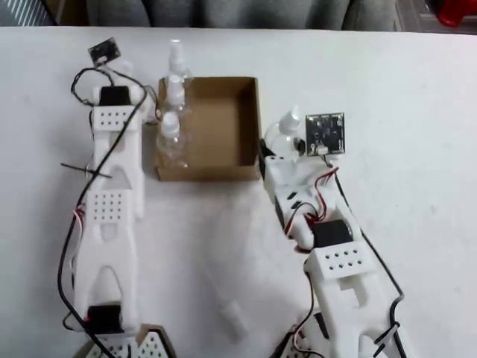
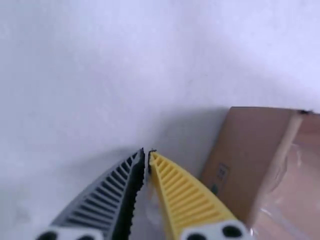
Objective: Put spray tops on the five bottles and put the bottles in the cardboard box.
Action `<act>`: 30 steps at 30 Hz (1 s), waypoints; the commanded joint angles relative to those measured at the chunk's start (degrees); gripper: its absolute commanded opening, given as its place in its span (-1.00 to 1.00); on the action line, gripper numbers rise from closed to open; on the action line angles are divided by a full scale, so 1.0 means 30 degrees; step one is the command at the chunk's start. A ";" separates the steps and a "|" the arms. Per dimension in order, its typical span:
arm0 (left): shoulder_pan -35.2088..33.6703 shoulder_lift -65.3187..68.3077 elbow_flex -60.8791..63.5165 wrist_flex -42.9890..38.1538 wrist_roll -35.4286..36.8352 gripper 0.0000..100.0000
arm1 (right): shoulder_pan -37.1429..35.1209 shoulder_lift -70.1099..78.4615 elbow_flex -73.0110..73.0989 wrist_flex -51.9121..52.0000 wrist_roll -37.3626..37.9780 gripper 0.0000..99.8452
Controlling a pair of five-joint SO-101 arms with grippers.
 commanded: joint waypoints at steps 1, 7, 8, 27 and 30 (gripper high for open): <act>0.0689 -0.0190 -0.1084 0.0440 -0.0293 -0.96 | -0.0073 -0.0571 -0.0059 -0.0073 0.0029 -0.97; 0.0982 -0.0190 -0.1084 0.1143 -0.0234 -0.96 | -0.0073 -0.0571 -0.0059 -0.0044 0.0029 -0.97; 0.1070 -0.0190 -0.1114 0.1289 -0.0234 -0.96 | -0.0073 -0.0571 -0.0059 -0.0044 0.0029 -0.97; 0.2154 -0.0190 -0.1143 0.2198 -0.0264 -0.96 | -0.0073 -0.0571 -0.0059 -0.0161 0.0059 -0.97; 0.2183 -0.0278 -0.1143 0.2579 -0.0293 -0.96 | -0.0073 -0.0571 -0.0059 -0.0161 0.0059 -0.97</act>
